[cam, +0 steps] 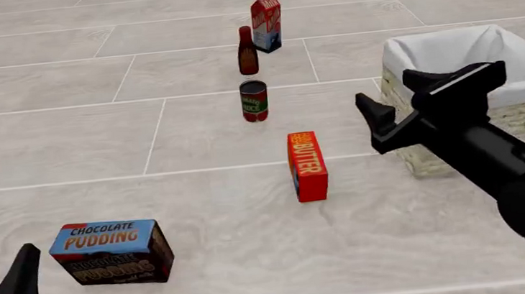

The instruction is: Pick the tomato sauce and place it in the basket.

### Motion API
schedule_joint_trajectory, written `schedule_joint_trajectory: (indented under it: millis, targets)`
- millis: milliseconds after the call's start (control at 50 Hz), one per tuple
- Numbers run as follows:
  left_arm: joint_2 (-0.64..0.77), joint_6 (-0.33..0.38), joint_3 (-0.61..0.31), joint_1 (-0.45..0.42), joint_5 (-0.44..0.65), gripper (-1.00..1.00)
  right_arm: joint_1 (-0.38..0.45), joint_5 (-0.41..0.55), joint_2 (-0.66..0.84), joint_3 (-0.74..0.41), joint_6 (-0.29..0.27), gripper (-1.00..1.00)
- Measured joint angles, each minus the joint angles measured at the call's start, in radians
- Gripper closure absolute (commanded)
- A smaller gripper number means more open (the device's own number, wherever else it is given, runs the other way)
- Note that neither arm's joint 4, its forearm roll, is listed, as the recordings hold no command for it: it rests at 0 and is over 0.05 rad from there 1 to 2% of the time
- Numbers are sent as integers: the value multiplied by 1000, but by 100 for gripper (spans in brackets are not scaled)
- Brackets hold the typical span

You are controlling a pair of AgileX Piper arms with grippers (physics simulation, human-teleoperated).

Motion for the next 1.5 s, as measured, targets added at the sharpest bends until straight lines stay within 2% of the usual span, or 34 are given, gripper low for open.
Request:
schedule_joint_trajectory:
  millis: [640,1040,1500]
  targets:
    - [0,0,0,0,0,-100,86,-11,318,-254,7,-100]
    - [0,0,0,0,0,-100,119,29,508,-432,18,-100]
    - [0,0,0,0,0,-100,115,128,721,-678,29,-100]
